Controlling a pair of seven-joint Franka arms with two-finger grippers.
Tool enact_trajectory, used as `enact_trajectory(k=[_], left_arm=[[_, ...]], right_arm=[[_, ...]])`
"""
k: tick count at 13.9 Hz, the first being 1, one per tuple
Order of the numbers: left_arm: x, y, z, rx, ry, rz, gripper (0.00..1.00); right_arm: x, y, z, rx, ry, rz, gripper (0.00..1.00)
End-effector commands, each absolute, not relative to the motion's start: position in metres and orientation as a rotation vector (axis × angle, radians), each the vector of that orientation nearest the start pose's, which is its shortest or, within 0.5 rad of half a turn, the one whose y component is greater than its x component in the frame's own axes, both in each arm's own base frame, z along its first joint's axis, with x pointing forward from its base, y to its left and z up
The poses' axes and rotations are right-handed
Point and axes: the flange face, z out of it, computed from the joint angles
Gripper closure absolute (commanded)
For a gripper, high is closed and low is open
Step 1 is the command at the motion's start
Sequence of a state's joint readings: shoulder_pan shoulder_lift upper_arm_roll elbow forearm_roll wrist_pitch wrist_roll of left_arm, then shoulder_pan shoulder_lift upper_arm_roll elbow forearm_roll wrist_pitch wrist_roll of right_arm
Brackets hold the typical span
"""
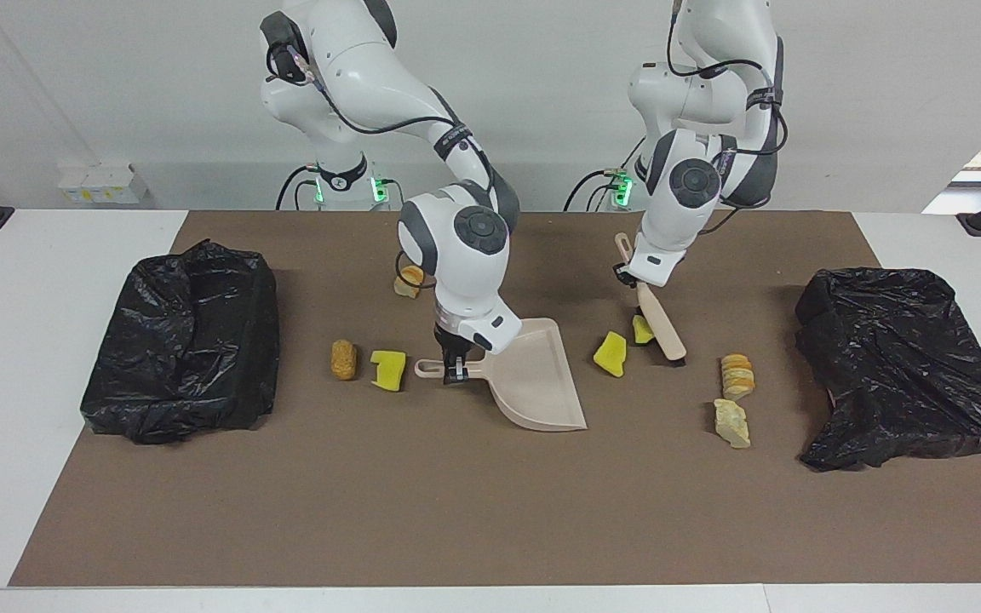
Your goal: Sweep and dump trash in bin
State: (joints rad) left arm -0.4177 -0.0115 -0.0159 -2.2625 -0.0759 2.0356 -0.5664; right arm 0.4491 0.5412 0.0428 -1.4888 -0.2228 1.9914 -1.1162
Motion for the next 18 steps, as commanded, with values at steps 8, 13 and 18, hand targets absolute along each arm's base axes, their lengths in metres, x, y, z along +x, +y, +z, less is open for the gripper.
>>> enact_trajectory(k=[8,13,18], left_arm=[[0.437,-0.324,0.374,-3.446,0.164,0.166,1.0],[0.462,-0.269,0.422,-3.468,0.031,0.21,1.0],[0.503,-0.185,0.449,-3.223,0.044,0.206,1.0]], right_arm=[[0.619,0.304,0.354,1.943,2.24,-0.169,1.0],[0.619,0.304,0.354,1.95,2.234,-0.166,1.0],[0.619,0.304,0.353,1.98,2.206,-0.164,1.0]])
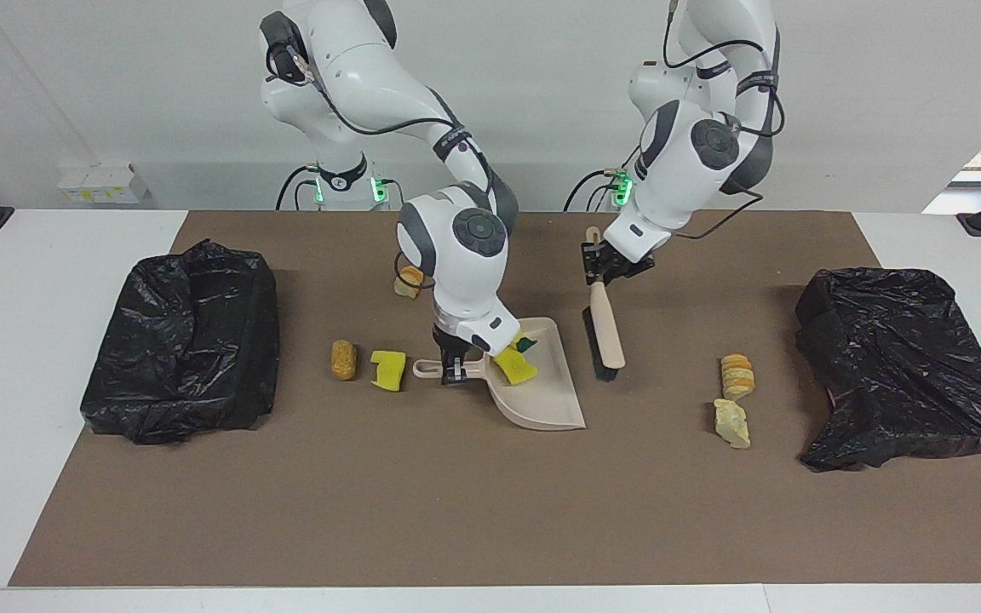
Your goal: Sweep and dump trash in bin
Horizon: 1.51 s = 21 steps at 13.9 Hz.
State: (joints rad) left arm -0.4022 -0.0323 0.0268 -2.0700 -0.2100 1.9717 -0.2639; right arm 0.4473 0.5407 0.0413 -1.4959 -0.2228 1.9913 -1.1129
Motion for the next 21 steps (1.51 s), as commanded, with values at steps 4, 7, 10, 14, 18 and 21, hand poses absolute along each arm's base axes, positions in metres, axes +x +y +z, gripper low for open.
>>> enact_trajectory(k=[4,7,10,14,18,21], left_arm=[[0.529,-0.105,0.45,-3.042,0.016,0.143,1.0],[0.565,-0.029,0.433,-2.96,0.23,0.166,1.0],[0.598,-0.009,0.406,-2.947,0.336,0.165,1.0],[0.607,-0.003,0.377,-2.898,0.431,0.143,1.0],[0.585,-0.042,0.344,-2.953,0.441,0.193,1.0],[0.573,-0.093,0.34,-3.014,0.485,0.181,1.0]], right_arm=[[0.618,0.305,0.354,2.019,2.17,-0.168,1.0],[0.613,0.304,0.354,2.103,2.088,-0.19,1.0],[0.609,0.305,0.355,2.164,2.022,-0.19,1.0],[0.605,0.307,0.354,2.184,1.999,-0.204,1.0],[0.605,0.307,0.354,2.184,1.999,-0.204,1.0],[0.606,0.306,0.354,2.19,1.996,-0.203,1.0]])
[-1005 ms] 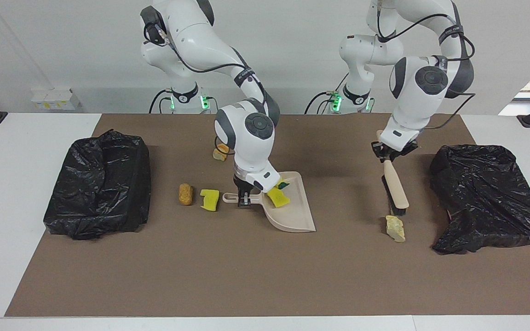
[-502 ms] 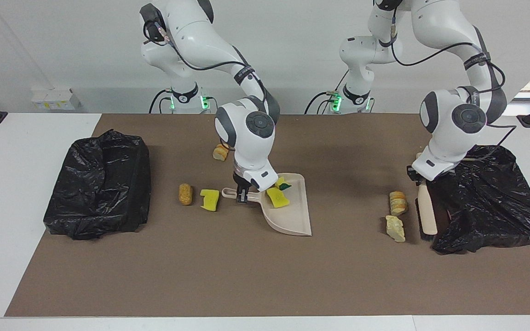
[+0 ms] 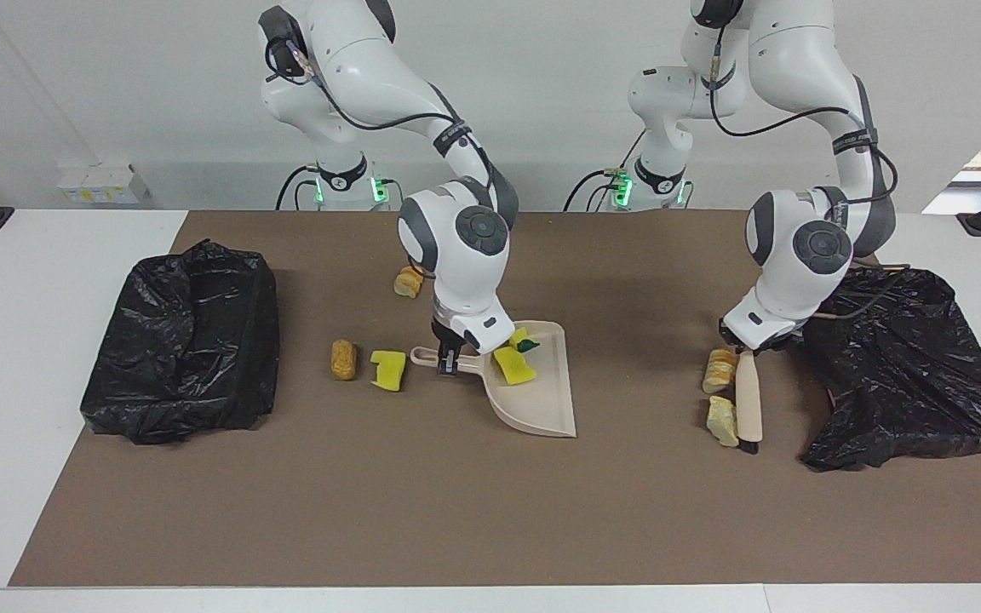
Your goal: Sweep and dump trash in bin
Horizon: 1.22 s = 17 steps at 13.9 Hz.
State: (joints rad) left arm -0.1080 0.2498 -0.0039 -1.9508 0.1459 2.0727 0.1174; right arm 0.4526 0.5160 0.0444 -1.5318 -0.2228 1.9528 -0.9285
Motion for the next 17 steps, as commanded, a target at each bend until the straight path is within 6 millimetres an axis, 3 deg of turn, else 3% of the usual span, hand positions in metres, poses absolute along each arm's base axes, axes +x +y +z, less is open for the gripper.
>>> enact_trajectory(k=[1,7,9,11,14,17], left_arm=[[0.565,-0.115,0.338,-3.048,0.457,0.191,1.0],[0.496,-0.265,0.337,-3.182,0.373,0.243,1.0],[0.482,-0.297,0.341,-3.282,0.313,0.277,1.0],[0.48,-0.322,0.361,-3.372,0.172,0.312,1.0],[0.477,-0.303,0.383,-3.349,0.065,0.42,1.0],[0.486,-0.24,0.407,-3.272,-0.133,0.51,1.0]], right_arm=[[0.605,0.307,0.353,-2.441,-2.228,0.229,1.0],[0.605,0.306,0.353,-2.442,-2.225,0.228,1.0],[0.605,0.306,0.353,-2.442,-2.225,0.228,1.0],[0.605,0.306,0.353,-2.442,-2.223,0.228,1.0],[0.606,0.305,0.353,-2.444,-2.221,0.228,1.0],[0.605,0.305,0.353,-2.443,-2.219,0.224,1.0]])
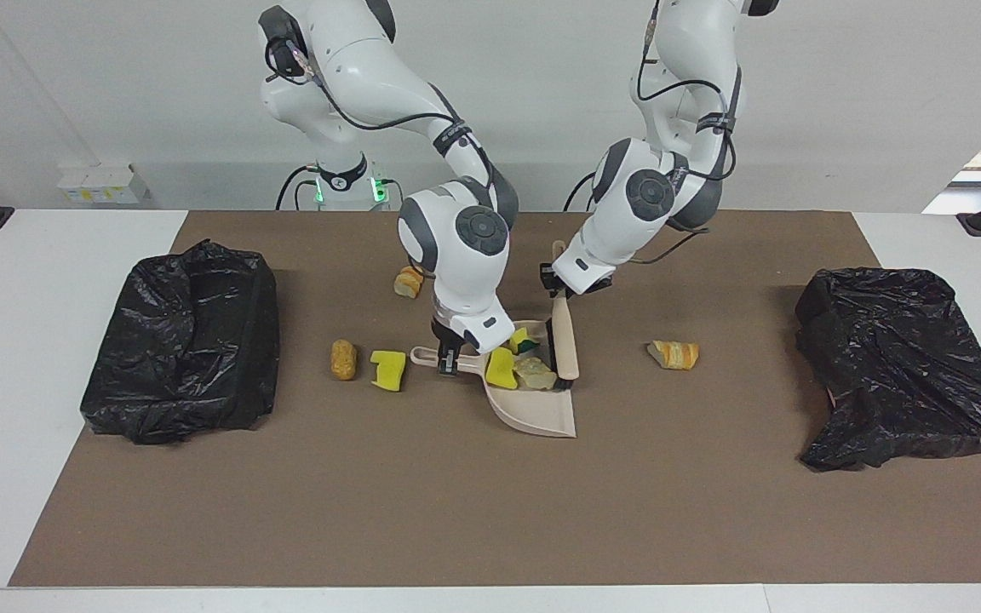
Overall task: Sweep and dump trash in bin
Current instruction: 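Brush the scraps into the dustpan held by the right gripper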
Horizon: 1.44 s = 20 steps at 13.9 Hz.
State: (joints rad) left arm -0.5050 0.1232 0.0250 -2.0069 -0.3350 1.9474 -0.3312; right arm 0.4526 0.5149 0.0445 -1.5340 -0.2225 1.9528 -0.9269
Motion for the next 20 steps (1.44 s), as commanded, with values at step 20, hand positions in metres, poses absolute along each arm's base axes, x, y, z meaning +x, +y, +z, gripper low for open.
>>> enact_trajectory(k=[20], left_arm=[[0.44,-0.196,0.334,-3.129,-0.146,0.231,1.0]], right_arm=[[0.604,0.305,0.352,-2.482,-2.175,0.222,1.0]])
